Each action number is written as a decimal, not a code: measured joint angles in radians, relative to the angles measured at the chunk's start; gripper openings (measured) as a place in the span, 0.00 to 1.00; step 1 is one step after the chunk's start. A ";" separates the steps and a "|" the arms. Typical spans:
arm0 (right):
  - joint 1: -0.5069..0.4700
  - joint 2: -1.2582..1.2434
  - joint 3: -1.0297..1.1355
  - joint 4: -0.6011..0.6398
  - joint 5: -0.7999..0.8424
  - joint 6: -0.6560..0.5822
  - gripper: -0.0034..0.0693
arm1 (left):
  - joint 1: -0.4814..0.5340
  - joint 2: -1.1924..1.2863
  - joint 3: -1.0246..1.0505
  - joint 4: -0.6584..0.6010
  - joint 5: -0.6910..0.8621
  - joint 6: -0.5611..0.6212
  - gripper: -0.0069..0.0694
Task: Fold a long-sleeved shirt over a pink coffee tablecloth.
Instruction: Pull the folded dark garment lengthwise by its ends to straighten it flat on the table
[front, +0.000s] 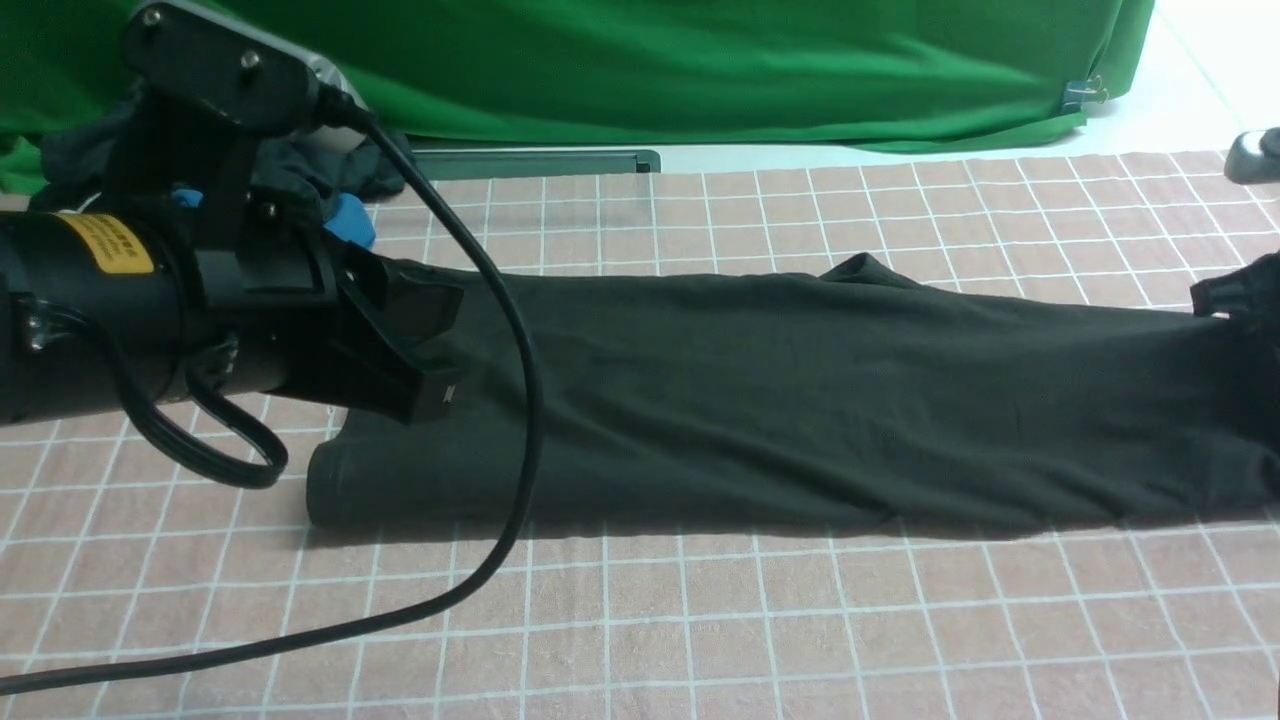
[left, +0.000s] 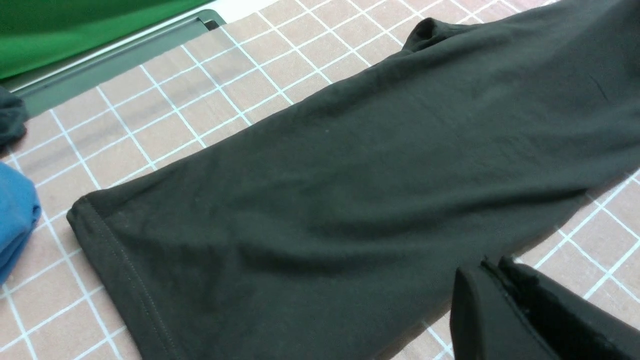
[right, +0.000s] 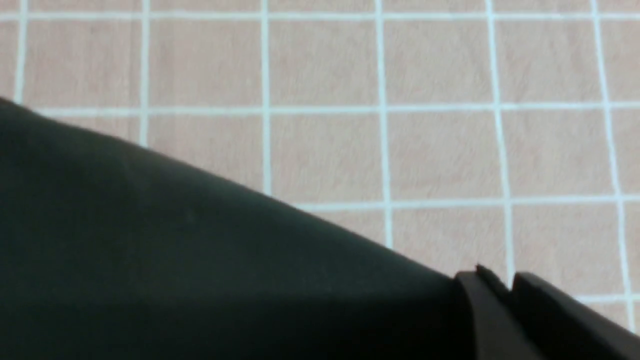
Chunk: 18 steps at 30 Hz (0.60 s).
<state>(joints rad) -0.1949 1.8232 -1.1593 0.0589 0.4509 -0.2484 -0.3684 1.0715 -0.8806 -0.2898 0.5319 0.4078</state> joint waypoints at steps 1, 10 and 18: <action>0.000 0.000 0.001 -0.001 -0.017 0.000 0.12 | 0.000 0.000 0.000 0.000 0.000 0.000 0.11; -0.007 0.000 0.001 -0.011 -0.184 0.038 0.54 | 0.000 0.000 0.000 0.000 0.000 0.004 0.11; -0.097 0.010 0.001 -0.009 -0.028 0.188 0.82 | 0.000 0.000 0.000 -0.008 0.004 0.004 0.11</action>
<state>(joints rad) -0.2922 1.8331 -1.1584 0.0500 0.4229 -0.0601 -0.3684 1.0715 -0.8806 -0.2981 0.5361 0.4119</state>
